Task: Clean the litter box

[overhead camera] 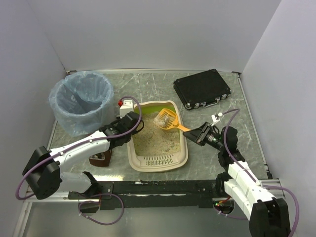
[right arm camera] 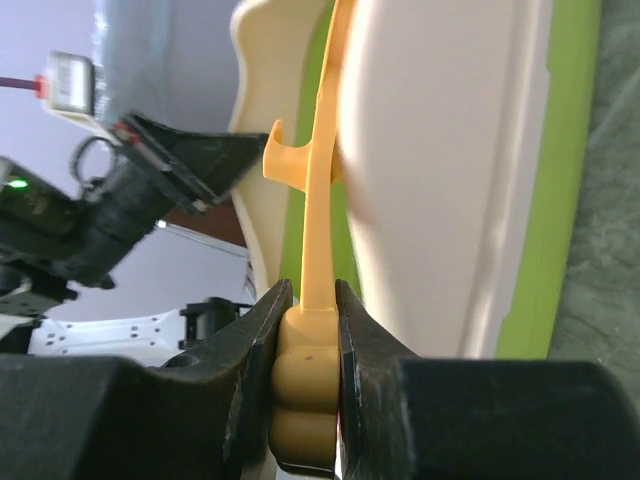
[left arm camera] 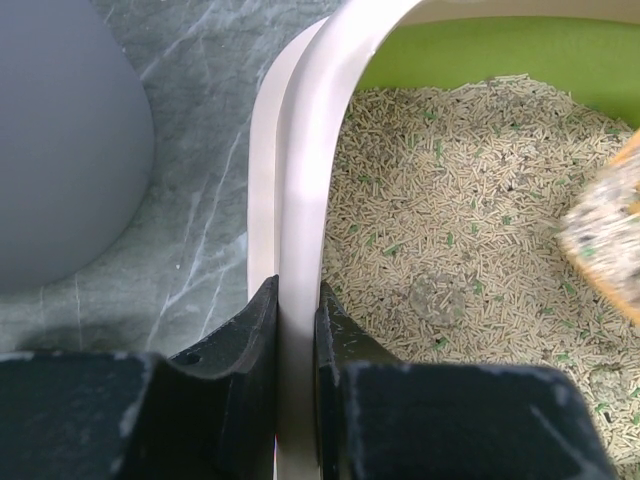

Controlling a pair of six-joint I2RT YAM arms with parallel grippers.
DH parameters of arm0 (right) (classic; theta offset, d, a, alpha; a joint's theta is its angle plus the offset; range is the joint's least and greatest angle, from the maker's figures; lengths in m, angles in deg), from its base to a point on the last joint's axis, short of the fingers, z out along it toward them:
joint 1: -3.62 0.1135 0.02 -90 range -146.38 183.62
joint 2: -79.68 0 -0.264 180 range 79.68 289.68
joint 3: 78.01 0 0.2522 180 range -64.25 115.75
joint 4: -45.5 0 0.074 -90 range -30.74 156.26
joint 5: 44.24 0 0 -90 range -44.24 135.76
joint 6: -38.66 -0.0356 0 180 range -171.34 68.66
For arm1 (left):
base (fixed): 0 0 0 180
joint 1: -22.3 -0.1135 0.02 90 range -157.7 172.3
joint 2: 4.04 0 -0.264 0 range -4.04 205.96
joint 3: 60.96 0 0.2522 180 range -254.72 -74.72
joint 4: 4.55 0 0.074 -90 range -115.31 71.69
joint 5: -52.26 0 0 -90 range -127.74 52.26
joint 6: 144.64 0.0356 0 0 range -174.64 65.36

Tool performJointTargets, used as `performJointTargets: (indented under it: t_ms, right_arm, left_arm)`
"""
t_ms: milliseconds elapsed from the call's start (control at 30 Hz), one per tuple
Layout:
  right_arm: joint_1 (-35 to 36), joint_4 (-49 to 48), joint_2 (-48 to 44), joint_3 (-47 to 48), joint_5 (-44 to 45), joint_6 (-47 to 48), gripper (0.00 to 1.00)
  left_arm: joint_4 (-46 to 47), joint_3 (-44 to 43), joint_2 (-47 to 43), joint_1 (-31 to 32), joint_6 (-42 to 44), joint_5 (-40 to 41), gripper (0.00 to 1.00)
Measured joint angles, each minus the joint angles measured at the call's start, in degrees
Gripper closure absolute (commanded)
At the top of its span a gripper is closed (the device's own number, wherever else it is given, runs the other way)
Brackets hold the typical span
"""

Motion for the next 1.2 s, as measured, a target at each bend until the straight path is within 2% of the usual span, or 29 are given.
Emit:
performJointTargets:
  t_ms: [133,300,500,700,933,1200]
  right_arm:
    - [-1.2,-6.8,1.1,-0.6,-3.6,-4.4,1.00]
    - [-3.0,-18.9,6.6,-4.9,-10.4,-15.2,1.00]
    - [-3.7,-34.8,14.6,-7.9,-13.9,-28.1,1.00]
    - [-3.7,-47.8,23.4,-8.5,-16.0,-37.2,1.00]
    - [-3.7,-51.6,32.6,-9.5,-16.7,-42.9,1.00]
    - [-3.6,-52.4,27.2,-9.7,-17.9,-40.0,1.00]
  left_arm:
    - [0.7,0.7,-0.2,-0.2,0.1,-0.2,0.99]
    - [1.0,0.7,-0.7,-0.4,0.4,-1.0,0.99]
    - [1.8,1.6,-1.5,-0.5,0.4,-1.5,0.99]
    - [2.8,3.0,-2.7,-0.5,0.4,-2.2,0.99]
    - [3.2,3.4,-3.0,-0.5,0.4,-2.2,0.99]
    - [3.2,4.0,-3.9,-0.5,0.2,-2.4,0.99]
